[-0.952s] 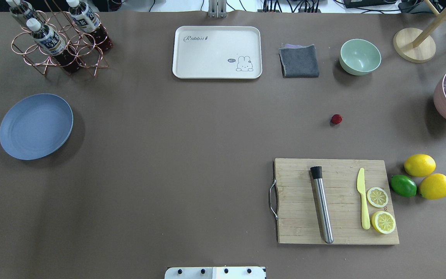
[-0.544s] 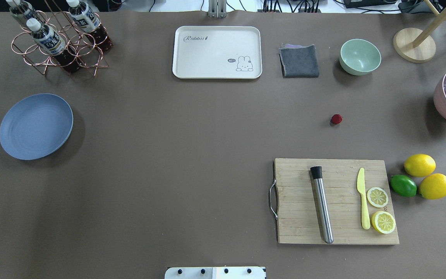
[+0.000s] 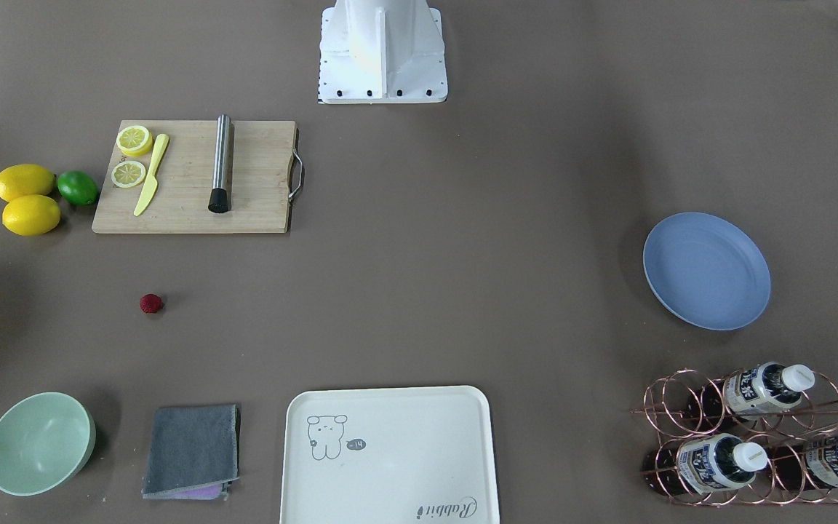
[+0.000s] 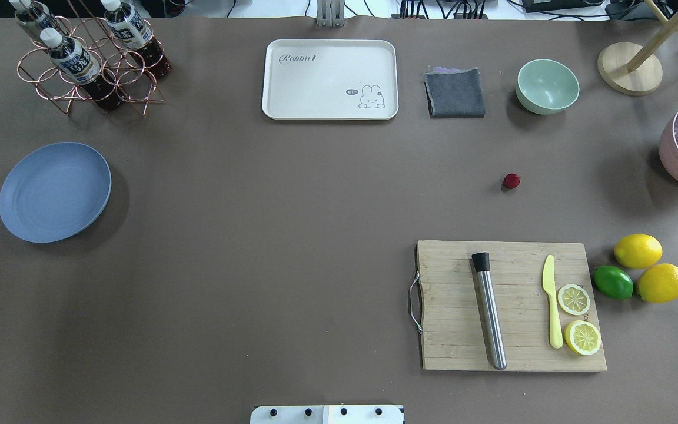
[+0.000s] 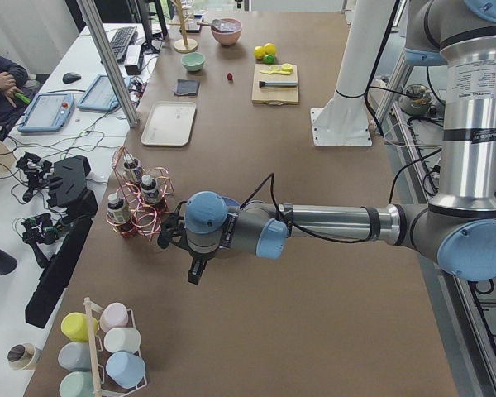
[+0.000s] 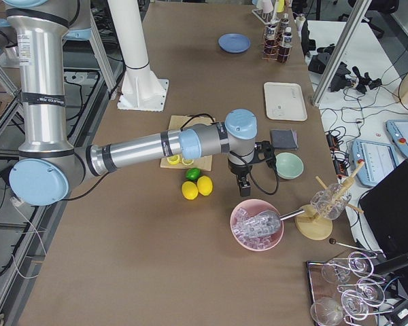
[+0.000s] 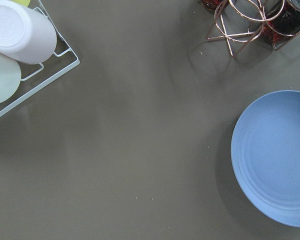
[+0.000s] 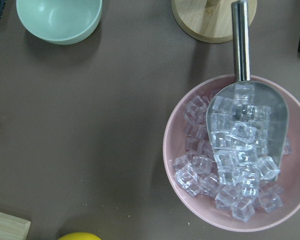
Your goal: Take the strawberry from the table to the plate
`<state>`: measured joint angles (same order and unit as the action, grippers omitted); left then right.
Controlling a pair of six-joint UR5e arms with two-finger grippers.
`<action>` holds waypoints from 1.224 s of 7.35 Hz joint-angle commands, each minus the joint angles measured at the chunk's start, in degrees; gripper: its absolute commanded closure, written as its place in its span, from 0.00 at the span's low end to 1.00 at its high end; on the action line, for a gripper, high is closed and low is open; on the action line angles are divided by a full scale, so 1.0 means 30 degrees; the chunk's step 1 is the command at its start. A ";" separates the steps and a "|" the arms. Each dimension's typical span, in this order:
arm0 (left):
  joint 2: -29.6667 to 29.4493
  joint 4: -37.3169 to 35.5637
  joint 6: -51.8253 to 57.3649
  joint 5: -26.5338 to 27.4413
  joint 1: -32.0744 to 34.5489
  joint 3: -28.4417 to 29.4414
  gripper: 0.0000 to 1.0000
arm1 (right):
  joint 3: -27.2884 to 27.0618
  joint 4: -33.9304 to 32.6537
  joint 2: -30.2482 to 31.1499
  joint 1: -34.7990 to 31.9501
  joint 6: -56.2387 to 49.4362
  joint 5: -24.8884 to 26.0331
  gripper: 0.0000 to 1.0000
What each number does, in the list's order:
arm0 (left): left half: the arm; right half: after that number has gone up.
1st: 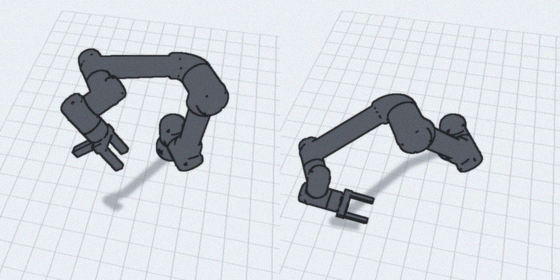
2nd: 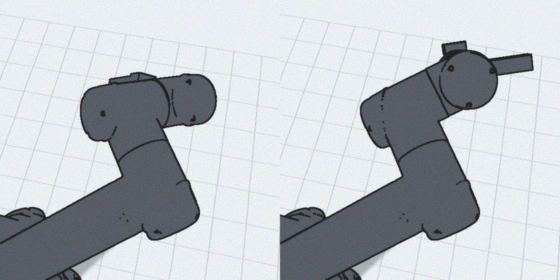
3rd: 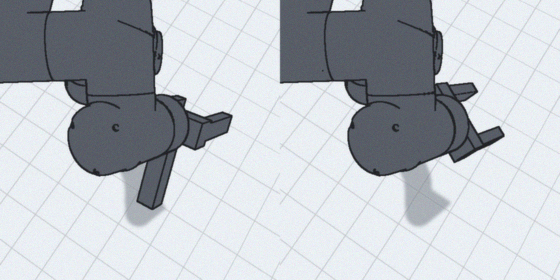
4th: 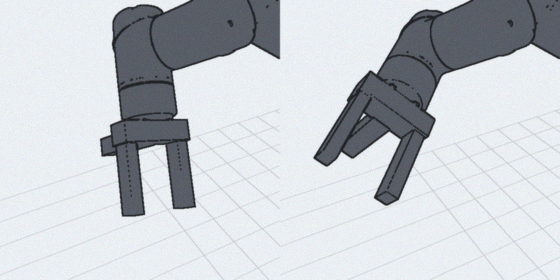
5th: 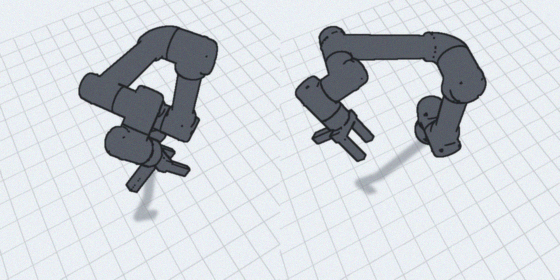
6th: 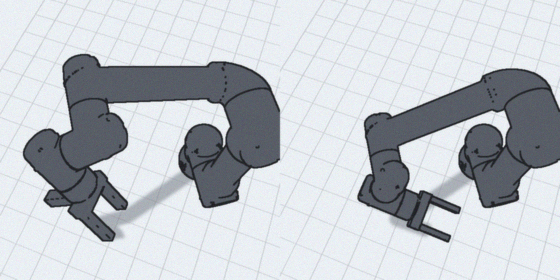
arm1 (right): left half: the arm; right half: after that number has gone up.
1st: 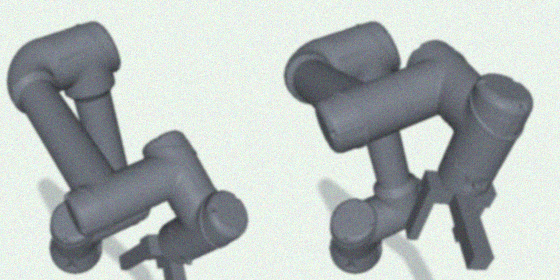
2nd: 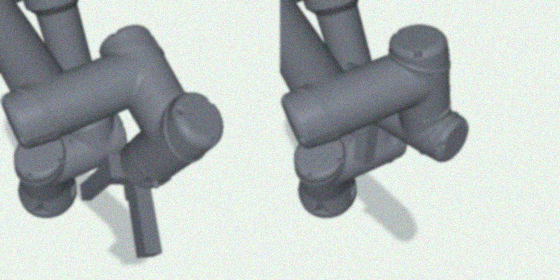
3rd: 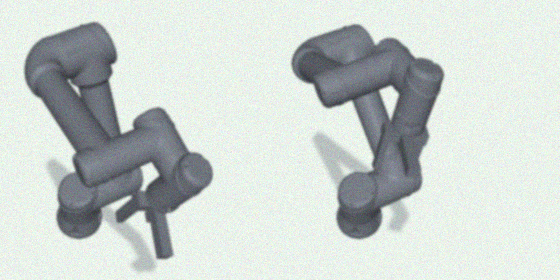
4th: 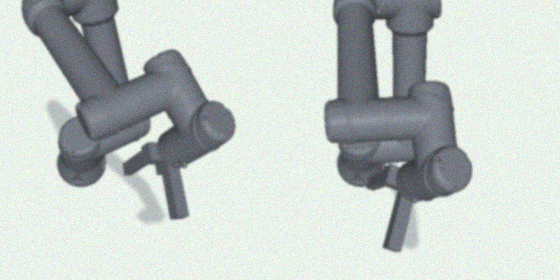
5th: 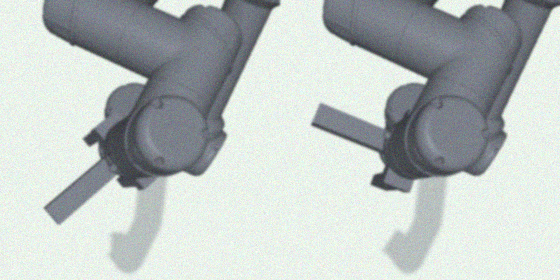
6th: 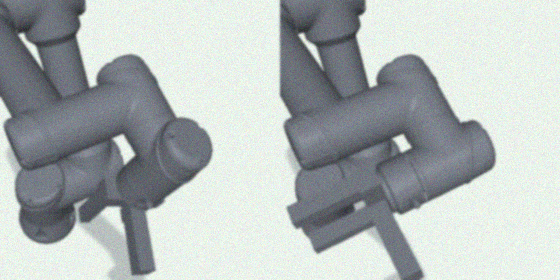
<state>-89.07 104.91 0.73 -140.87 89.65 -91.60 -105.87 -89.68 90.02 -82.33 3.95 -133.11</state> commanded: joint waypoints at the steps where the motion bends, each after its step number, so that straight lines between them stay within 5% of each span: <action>1: -0.0630 0.2770 -0.3069 0.0169 -0.1839 0.1752 0.01 | -0.0187 0.2684 -0.0270 0.2850 0.5065 0.1009 0.00; 3: -0.1651 0.7316 -0.6640 0.1221 -0.3740 0.4682 0.02 | -0.0070 0.4548 -0.0475 0.5346 0.8372 0.2443 0.00; 5: -0.2152 0.9141 -0.8467 0.2890 -0.6495 0.5654 0.02 | -0.0011 0.5311 -0.0476 0.5851 0.8468 0.2388 0.00; 9: -0.2535 1.1024 -1.0493 0.2371 -0.7501 0.6774 0.03 | -0.0011 0.5753 -0.0505 0.6058 0.8438 0.2418 0.00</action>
<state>-96.42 137.19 -29.10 -132.84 67.74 -71.59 -105.91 -72.54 88.58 -64.36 29.23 -125.87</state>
